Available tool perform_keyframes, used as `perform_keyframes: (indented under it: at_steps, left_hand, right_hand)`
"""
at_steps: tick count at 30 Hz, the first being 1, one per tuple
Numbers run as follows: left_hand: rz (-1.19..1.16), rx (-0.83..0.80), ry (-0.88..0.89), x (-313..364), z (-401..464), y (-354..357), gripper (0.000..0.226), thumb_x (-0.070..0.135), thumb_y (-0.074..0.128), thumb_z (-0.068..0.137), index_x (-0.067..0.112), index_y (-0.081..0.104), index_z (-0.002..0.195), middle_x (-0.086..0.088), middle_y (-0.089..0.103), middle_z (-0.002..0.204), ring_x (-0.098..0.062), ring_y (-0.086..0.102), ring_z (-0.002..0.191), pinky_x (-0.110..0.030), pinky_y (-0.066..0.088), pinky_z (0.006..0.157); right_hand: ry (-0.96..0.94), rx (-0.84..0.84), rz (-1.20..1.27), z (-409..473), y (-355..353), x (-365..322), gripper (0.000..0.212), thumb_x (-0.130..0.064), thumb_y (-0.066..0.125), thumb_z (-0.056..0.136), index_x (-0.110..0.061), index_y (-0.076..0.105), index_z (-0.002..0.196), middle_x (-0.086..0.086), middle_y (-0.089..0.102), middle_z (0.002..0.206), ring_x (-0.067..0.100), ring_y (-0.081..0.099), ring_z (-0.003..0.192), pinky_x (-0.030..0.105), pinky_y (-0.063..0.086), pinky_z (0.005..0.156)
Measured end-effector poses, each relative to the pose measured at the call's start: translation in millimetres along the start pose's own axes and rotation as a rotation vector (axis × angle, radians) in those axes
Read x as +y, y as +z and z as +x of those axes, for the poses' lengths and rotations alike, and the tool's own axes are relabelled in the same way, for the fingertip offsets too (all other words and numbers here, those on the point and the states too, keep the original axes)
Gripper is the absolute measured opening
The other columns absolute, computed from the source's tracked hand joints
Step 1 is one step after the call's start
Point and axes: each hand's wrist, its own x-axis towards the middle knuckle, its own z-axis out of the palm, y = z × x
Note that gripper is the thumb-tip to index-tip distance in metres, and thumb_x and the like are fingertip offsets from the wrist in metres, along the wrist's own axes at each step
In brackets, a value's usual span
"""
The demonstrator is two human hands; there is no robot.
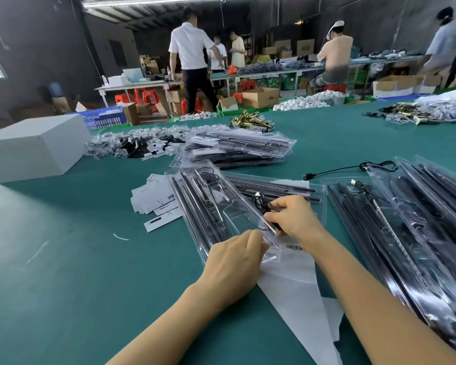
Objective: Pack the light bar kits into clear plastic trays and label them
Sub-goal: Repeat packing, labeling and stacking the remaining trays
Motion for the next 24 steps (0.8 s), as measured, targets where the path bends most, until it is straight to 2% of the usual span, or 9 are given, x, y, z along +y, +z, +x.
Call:
perform_keyframes:
  at_steps: [2,4,5,7,11,13,16,22,24]
  left_hand:
    - [-0.061,0.015,-0.032,2,-2,-1,0.029,0.03,0.036,0.094,0.014,0.044,0.07,0.005,0.046,0.055,-0.018,0.039,0.042,-0.022,0.022,0.039]
    - [-0.094,0.043,-0.051,2,-2,-2,0.029,0.029,0.036,0.094,0.014,0.042,0.07,0.006,0.041,0.054,-0.016,0.029,0.043,-0.023,0.021,0.039]
    - [-0.096,0.059,-0.059,1,-3,-3,0.028,0.028,0.036,0.094,0.015,0.041,0.07,0.008,0.035,0.055,-0.015,0.025,0.045,-0.023,0.02,0.04]
    - [-0.09,0.078,-0.069,2,-3,-4,0.027,0.028,0.037,0.093,0.015,0.041,0.07,0.011,0.028,0.058,-0.014,0.021,0.048,-0.023,0.018,0.041]
    - [-0.16,0.081,-0.106,2,-4,-3,0.032,0.03,0.035,0.094,0.013,0.042,0.069,0.004,0.042,0.052,-0.017,0.024,0.045,-0.023,0.022,0.038]
    - [-0.161,0.087,-0.102,1,-5,-2,0.032,0.03,0.037,0.093,0.012,0.044,0.068,0.002,0.046,0.052,-0.018,0.031,0.042,-0.021,0.023,0.038]
    - [-0.156,0.086,-0.093,0,-5,0,0.027,0.026,0.04,0.09,0.012,0.044,0.068,0.002,0.048,0.053,-0.02,0.039,0.041,-0.02,0.022,0.04]
    - [-0.161,0.105,-0.097,0,-6,-1,0.03,0.028,0.039,0.092,0.011,0.047,0.068,0.002,0.049,0.054,-0.019,0.041,0.041,-0.02,0.022,0.039]
    - [-0.173,0.105,-0.1,0,-6,-2,0.031,0.028,0.039,0.093,0.011,0.047,0.068,0.002,0.049,0.054,-0.02,0.041,0.041,-0.02,0.022,0.04]
  right_hand:
    - [-0.116,0.025,-0.154,-2,4,0,0.014,-0.007,0.064,0.084,0.006,0.065,0.087,0.019,0.066,0.075,0.025,0.058,0.062,0.037,0.051,0.059]
    - [-0.196,0.019,-0.233,-6,8,0,0.017,-0.009,0.06,0.086,0.005,0.059,0.076,0.014,0.053,0.062,0.022,0.043,0.058,0.032,0.037,0.058]
    - [-0.219,0.018,-0.242,-7,10,0,0.018,-0.009,0.059,0.087,0.004,0.058,0.074,0.014,0.052,0.061,0.02,0.04,0.058,0.031,0.034,0.057]
    - [-0.228,0.016,-0.22,-10,11,2,0.017,-0.009,0.057,0.089,0.005,0.061,0.08,0.019,0.057,0.066,0.018,0.042,0.058,0.031,0.035,0.058]
    - [-0.257,-0.018,-0.234,-18,16,4,0.02,-0.006,0.051,0.09,0.007,0.054,0.074,0.02,0.052,0.065,0.018,0.036,0.058,0.031,0.026,0.054]
    - [-0.297,-0.004,-0.303,-21,22,5,0.023,-0.005,0.051,0.088,-0.001,0.045,0.066,0.015,0.045,0.062,0.019,0.031,0.057,0.034,0.021,0.054]
    - [-0.292,0.014,-0.347,-24,30,7,0.027,-0.003,0.049,0.083,-0.012,0.036,0.061,0.007,0.043,0.065,0.021,0.032,0.06,0.035,0.023,0.055]
    - [-0.29,0.009,-0.324,-23,33,8,0.022,-0.005,0.049,0.083,-0.007,0.042,0.062,0.006,0.044,0.067,0.02,0.033,0.061,0.034,0.024,0.055]
    - [-0.277,0.004,-0.268,-24,35,8,0.026,-0.007,0.05,0.085,-0.01,0.04,0.061,0.005,0.043,0.076,0.019,0.033,0.063,0.035,0.026,0.056]
